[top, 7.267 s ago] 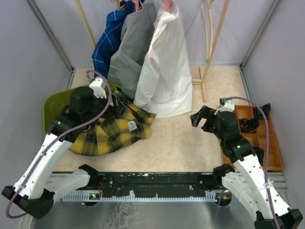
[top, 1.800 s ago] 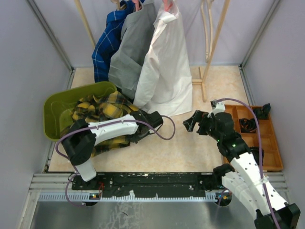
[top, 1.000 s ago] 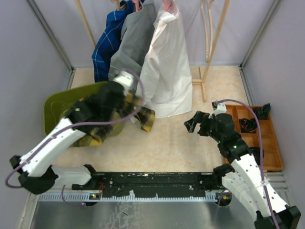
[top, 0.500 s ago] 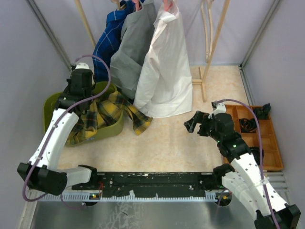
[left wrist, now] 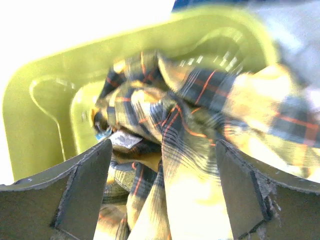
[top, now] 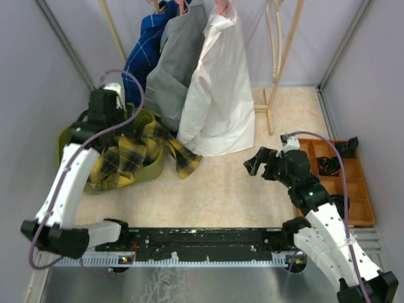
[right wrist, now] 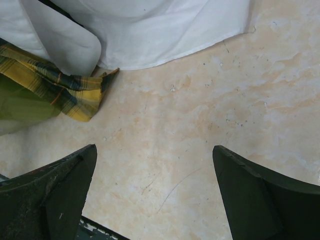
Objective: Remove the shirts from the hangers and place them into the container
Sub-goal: Place the shirt in the bin.
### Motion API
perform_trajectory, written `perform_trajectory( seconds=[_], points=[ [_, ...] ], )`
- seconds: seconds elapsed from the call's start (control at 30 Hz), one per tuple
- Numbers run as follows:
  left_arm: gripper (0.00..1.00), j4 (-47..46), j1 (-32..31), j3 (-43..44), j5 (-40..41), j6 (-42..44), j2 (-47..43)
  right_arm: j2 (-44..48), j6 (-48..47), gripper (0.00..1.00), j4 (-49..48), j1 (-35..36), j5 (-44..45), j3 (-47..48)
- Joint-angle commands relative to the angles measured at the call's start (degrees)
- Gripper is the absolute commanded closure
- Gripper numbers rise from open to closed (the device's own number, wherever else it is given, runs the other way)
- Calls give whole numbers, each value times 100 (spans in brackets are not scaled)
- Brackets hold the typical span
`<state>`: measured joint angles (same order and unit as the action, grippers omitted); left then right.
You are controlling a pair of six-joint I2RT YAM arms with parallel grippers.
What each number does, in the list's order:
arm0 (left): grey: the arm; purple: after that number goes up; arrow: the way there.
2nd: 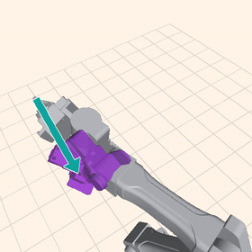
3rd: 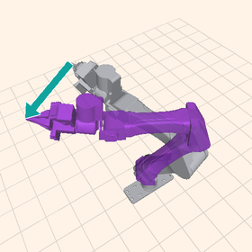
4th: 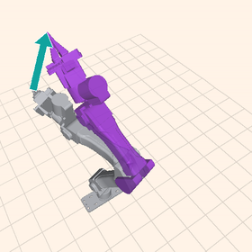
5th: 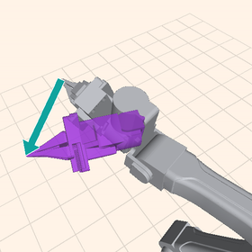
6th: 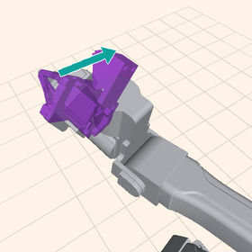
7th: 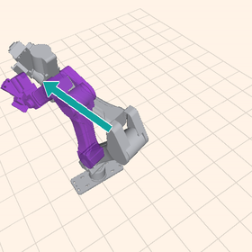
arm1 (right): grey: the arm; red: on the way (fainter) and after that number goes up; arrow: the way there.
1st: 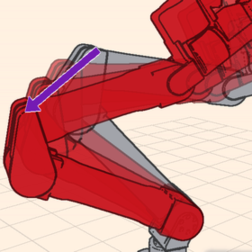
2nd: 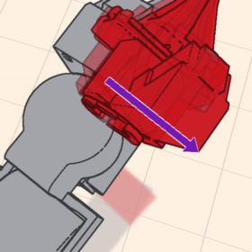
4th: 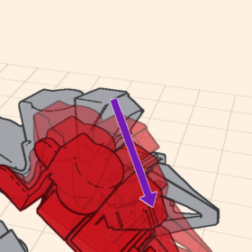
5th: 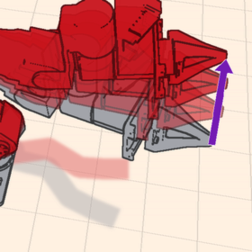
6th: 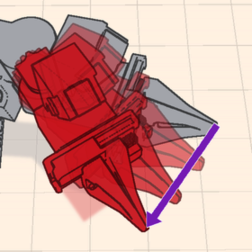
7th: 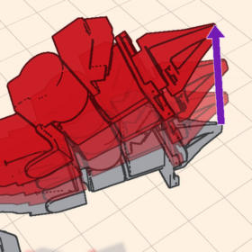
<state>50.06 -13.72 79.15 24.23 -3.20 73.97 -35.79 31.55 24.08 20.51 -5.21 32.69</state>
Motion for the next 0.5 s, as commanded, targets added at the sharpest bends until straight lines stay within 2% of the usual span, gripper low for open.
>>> perform_trajectory(
  seconds=[0.0, 0.07, 0.2, 0.23, 0.37, 0.47],
  points=[
    [10, -300, 10, 605, -1072, -146, -995, 39, 19, 1, -281, 32, 40, 97],
    [10, -484, -3, 537, -1883, -124, -1259, 9, 49, 1, -371, 32, -1, 73],
    [15, -1470, -179, -169, -4757, 310, -1644, -142, 63, 1, -457, 32, -54, 107],
    [15, -1579, -372, -300, -4941, 389, -1667, -179, 65, 1, -459, 33, -70, 128],
    [13, -1459, -2075, -521, -4041, 927, -1423, -220, 58, 1, -377, 31, -75, 190],
    [10, -1288, -3009, -653, -3373, 1315, -948, -163, 67, 1, -361, 32, -61, 145]
  ],
)
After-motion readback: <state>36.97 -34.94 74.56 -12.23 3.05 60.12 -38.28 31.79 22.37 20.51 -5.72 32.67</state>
